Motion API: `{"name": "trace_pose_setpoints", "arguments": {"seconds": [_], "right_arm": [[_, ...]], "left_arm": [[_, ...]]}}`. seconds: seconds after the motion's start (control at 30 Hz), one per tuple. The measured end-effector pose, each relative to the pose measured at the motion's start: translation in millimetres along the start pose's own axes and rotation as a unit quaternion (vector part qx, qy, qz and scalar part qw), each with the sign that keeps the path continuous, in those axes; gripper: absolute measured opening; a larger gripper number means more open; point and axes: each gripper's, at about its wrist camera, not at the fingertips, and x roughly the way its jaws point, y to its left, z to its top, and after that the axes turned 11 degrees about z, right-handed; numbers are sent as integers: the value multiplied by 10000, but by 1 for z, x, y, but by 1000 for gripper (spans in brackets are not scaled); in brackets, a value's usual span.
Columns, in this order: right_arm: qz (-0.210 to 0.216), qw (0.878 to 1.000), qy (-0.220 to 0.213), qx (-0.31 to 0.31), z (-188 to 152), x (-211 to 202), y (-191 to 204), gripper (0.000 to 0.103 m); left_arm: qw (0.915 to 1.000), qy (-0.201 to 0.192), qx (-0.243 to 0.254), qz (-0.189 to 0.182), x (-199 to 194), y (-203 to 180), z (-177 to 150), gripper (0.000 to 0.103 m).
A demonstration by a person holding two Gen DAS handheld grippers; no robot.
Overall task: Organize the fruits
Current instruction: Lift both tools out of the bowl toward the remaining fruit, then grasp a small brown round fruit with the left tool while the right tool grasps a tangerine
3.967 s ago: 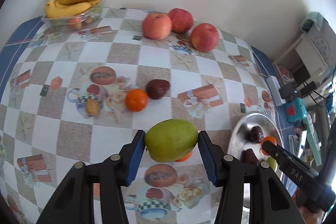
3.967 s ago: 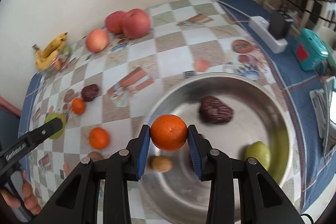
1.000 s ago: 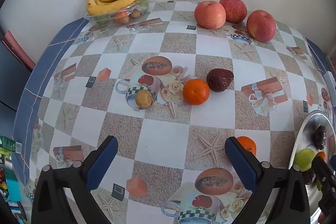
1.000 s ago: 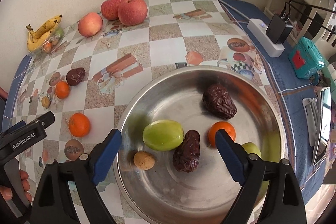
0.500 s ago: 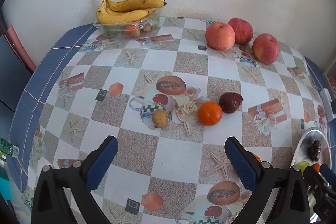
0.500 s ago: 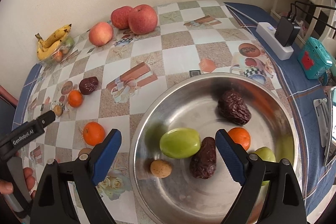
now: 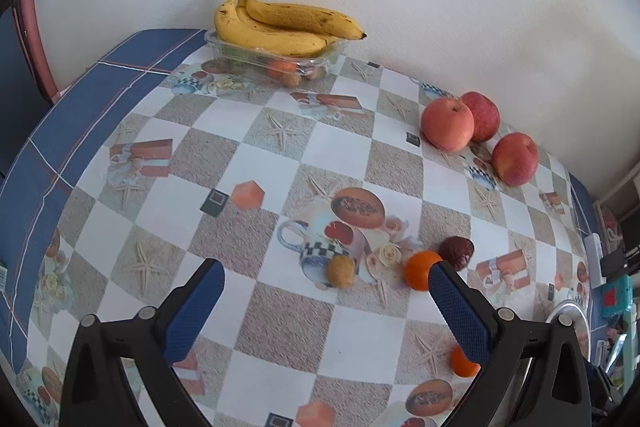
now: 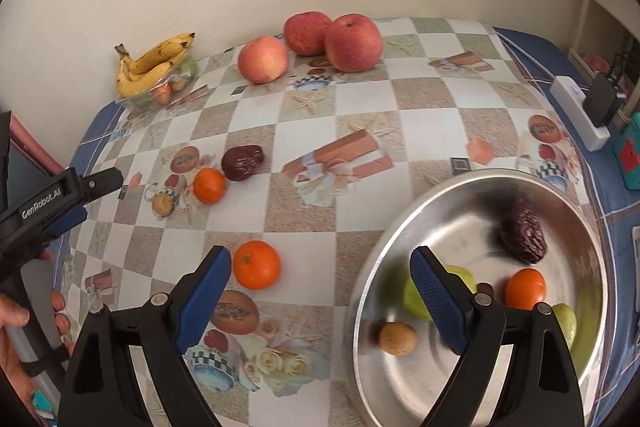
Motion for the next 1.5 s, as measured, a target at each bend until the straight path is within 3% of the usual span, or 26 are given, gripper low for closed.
{"name": "trace_pose_setpoints", "arguments": {"seconds": [0.3, 0.57, 0.77, 0.87, 0.93, 0.97, 1.03, 1.5], "right_arm": [[225, 9996, 88, -117, 12, 19, 23, 91], [124, 9976, 621, -270, 5, 58, 33, 91], [-21, 9960, 820, -363, 0, 74, 34, 87], [-37, 9957, 837, -395, 0, 77, 34, 57], [-34, 9954, 870, -395, -1, 79, 34, 55], [-24, 9953, 882, -388, -1, 79, 34, 48], [97, 9956, 865, -351, -1, 78, 34, 40], [-30, 9963, 713, -472, -3, 51, 42, 40]], "left_arm": [[9998, 150, 56, -77, 26, -1, 8, 103], [9982, 558, 219, -42, 65, -10, -3, 100], [9968, 712, 346, -95, 77, -18, -9, 70], [9962, 744, 333, -302, 76, -19, -8, 48], [9957, 783, 361, -339, 76, -21, -8, 35], [9956, 788, 398, -327, 76, -21, -9, 24], [9955, 788, 363, -369, 75, -20, -8, 24], [9960, 691, 432, -361, 37, -22, -14, 24]]}}
